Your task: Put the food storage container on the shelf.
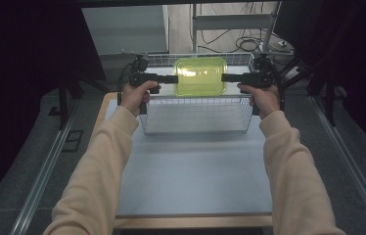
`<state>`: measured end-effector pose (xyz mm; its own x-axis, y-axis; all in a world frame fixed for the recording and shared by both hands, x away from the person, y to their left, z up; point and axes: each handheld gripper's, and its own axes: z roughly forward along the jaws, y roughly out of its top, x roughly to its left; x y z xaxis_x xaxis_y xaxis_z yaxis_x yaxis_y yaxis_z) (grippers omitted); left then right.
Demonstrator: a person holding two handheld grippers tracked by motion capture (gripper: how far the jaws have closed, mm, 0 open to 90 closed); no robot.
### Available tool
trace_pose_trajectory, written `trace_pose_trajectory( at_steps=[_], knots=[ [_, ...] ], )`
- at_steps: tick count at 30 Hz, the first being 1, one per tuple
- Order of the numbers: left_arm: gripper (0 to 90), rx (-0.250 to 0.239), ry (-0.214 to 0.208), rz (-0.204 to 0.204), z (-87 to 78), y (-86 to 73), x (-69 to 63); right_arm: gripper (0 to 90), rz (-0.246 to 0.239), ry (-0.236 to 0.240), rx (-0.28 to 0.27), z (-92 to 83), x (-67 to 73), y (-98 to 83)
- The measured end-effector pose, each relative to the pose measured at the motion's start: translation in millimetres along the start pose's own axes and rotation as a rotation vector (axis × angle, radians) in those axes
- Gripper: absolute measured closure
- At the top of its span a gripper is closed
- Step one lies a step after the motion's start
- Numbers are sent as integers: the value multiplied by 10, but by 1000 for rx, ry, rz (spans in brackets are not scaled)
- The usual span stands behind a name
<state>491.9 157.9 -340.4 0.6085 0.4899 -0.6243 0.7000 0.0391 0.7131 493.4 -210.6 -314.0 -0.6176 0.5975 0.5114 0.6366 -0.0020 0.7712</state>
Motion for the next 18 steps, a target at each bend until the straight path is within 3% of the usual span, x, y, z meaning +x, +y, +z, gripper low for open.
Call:
trace_pose_trajectory(
  at_steps=[9, 15, 16, 18],
  knots=[
    [812, -14, 5, -44, 48, 53, 47, 795, 40, -5, 3, 71, -106, 35],
    [691, -39, 61, -41, 47, 63, 49, 707, 12, -79, -22, 91, -102, 27],
    [694, -41, 54, -39, 43, 63, 57, 679, 12, -94, -21, 93, -109, 27],
    [612, -44, 64, -32, 40, 64, 61, 649, 22, -101, -30, 99, -152, 14]
  ],
)
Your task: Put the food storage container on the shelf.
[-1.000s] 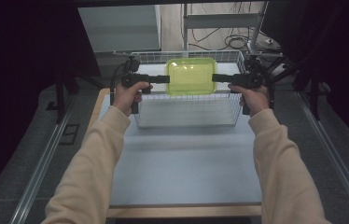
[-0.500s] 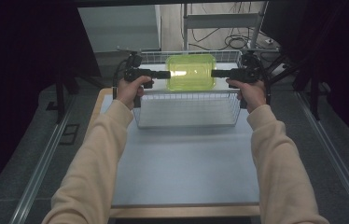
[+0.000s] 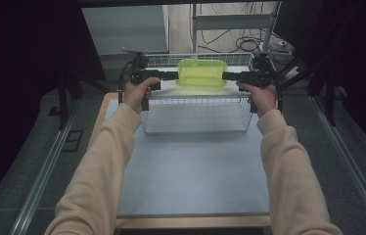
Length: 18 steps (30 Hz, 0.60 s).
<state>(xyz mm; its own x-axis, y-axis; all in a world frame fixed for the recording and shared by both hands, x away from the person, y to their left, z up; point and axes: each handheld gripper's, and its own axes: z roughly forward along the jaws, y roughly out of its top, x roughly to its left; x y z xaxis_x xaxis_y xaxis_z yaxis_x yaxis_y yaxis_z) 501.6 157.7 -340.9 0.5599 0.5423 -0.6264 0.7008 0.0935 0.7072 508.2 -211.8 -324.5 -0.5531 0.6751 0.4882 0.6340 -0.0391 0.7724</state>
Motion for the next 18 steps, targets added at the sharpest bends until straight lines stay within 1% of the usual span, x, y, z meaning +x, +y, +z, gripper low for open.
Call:
trace_pose_trajectory(
  at_steps=[1, 2, 3, 4, 5, 6, 7, 8, 9, 10, 13, 14, 15, 16, 17, 18],
  knots=[
    [612, -5, 5, 6, 0, 0, 0, 649, 0, 0, 0, 0, 0, 0],
    [581, -8, 2, 10, -5, 1, 5, 624, -3, -10, -1, 2, -8, -6],
    [490, -19, -1, 7, -7, 1, 5, 586, -5, -19, -1, 11, -18, -19],
    [490, -25, 4, 5, -12, 1, 7, 586, -5, -19, -1, 11, -18, -19],
    [337, -29, 7, 5, -23, 4, 13, 512, -23, -31, -9, 10, -19, -33],
    [319, -29, 7, 5, -23, 4, 13, 512, -23, -31, -9, 10, -19, -33],
    [319, -39, 3, 1, -32, 2, 11, 483, -42, -42, -16, 3, -14, -39],
    [300, -44, 1, 6, -47, -1, 10, 466, -55, -52, -21, -10, -7, -40],
    [274, -49, -3, 19, -80, -12, 4, 425, -71, -60, -34, -45, -4, -40],
    [268, -49, -3, 19, -80, -12, 4, 425, -71, -60, -34, -45, -4, -40],
    [259, -60, -3, 39, -123, -38, -36, 389, -78, -49, -51, -114, 6, -36],
    [259, -67, 4, 59, -148, -56, -73, 370, -81, -35, -65, -159, 20, -37],
    [258, -65, 8, 70, -160, -65, -91, 365, -80, -31, -70, -177, 28, -37],
    [255, -65, 8, 70, -160, -65, -91, 365, -80, -31, -70, -177, 28, -37],
    [255, -56, 21, 98, -190, -88, -133, 356, -84, -24, -79, -214, 51, -43],
    [254, -56, 21, 98, -190, -88, -133, 356, -84, -24, -79, -214, 51, -43]
  ],
)
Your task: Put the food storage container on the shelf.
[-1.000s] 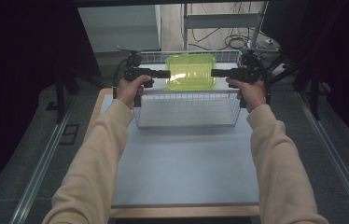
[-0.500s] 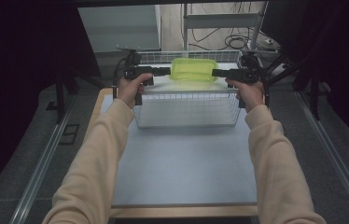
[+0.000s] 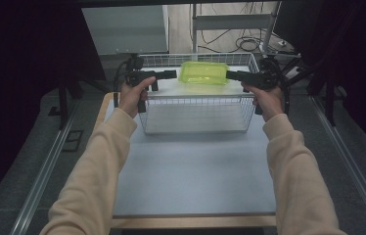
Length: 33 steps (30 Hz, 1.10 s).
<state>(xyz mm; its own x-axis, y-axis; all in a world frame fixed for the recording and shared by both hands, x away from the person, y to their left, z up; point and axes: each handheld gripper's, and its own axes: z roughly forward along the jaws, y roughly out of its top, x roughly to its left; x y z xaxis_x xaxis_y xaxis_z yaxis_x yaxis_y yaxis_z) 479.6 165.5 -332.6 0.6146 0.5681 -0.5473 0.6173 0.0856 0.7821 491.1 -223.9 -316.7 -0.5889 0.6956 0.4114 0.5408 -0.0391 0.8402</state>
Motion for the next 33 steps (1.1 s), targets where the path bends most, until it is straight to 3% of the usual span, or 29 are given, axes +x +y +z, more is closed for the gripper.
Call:
trace_pose_trajectory(
  at_steps=[6, 7, 11, 14, 20, 21, 22, 23, 24, 27, 31, 33],
  knots=[
    [245, 9, 16, 50, -69, -72, -148, 344, -64, 13, -16, -123, 85, -51],
    [244, 12, 21, 84, -104, -94, -204, 335, -92, 18, -11, -168, 111, -83],
    [240, 17, 22, 102, -178, -156, -298, 321, -142, 24, -13, -298, 200, -189],
    [239, 9, -1, 103, -269, -259, -372, 315, -163, 31, -14, -370, 253, -269],
    [239, 3, -66, 99, -485, -570, -485, 300, -213, 54, -13, -574, 378, -566],
    [240, -5, -69, 94, -550, -697, -513, 299, -228, 65, -3, -619, 404, -684],
    [242, -5, -69, 94, -550, -697, -513, 299, -228, 65, -3, -619, 404, -684],
    [241, -4, -78, 103, -580, -761, -531, 297, -232, 79, 12, -654, 421, -805],
    [242, -3, -75, 123, -630, -890, -571, 297, -232, 89, 14, -668, 425, -866],
    [242, 2, -74, 138, -660, -1014, -584, 297, -231, 105, 20, -686, 429, -988],
    [244, 18, -77, 132, -684, -1300, -556, 297, -225, 150, 37, -687, 415, -1279],
    [244, 20, -73, 132, -680, -1354, -547, 297, -221, 159, 38, -686, 408, -1333]
  ],
)
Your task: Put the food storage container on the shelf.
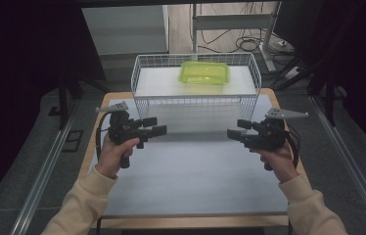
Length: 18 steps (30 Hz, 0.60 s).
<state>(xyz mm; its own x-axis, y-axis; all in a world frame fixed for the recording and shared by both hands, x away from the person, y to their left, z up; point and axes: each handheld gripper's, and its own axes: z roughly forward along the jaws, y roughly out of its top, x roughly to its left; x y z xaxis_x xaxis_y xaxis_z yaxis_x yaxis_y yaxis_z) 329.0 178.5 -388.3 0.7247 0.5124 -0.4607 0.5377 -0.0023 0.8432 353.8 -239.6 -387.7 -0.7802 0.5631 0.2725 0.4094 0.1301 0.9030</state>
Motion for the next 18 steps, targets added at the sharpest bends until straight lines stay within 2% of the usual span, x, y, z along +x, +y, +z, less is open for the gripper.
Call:
trace_pose_trajectory(
  at_steps=[2, 3, 4, 5, 6, 7, 8, 10, 14, 16, 18],
  knots=[
    [244, 18, 7, 8, 15, -168, 12, 297, 12, 14, 7, 6, 10, -154],
    [243, 18, 7, 8, 15, -168, 12, 297, 12, 14, 7, 6, 10, -154],
    [241, 38, 34, 28, 36, -291, 19, 296, 3, 11, 15, 5, 14, -250],
    [241, 38, 34, 28, 36, -291, 19, 296, 3, 11, 15, 5, 14, -250],
    [241, 59, 51, 32, 59, -419, 41, 297, 3, 8, 27, 3, 12, -344],
    [241, 59, 51, 32, 59, -419, 41, 297, 3, 8, 27, 3, 12, -344],
    [241, 75, 63, 20, 89, -539, 73, 296, 5, 7, 39, 4, -1, -439],
    [242, 92, 70, 19, 111, -587, 90, 297, 6, 4, 45, 11, -11, -487],
    [242, 131, 89, 14, 180, -742, 143, 292, 10, -9, 99, 50, -51, -650],
    [243, 156, 100, 14, 231, -817, 175, 291, 10, -12, 105, 54, -62, -673],
    [242, 161, 100, 15, 247, -830, 186, 291, 10, -13, 101, 56, -64, -678]
  ],
)
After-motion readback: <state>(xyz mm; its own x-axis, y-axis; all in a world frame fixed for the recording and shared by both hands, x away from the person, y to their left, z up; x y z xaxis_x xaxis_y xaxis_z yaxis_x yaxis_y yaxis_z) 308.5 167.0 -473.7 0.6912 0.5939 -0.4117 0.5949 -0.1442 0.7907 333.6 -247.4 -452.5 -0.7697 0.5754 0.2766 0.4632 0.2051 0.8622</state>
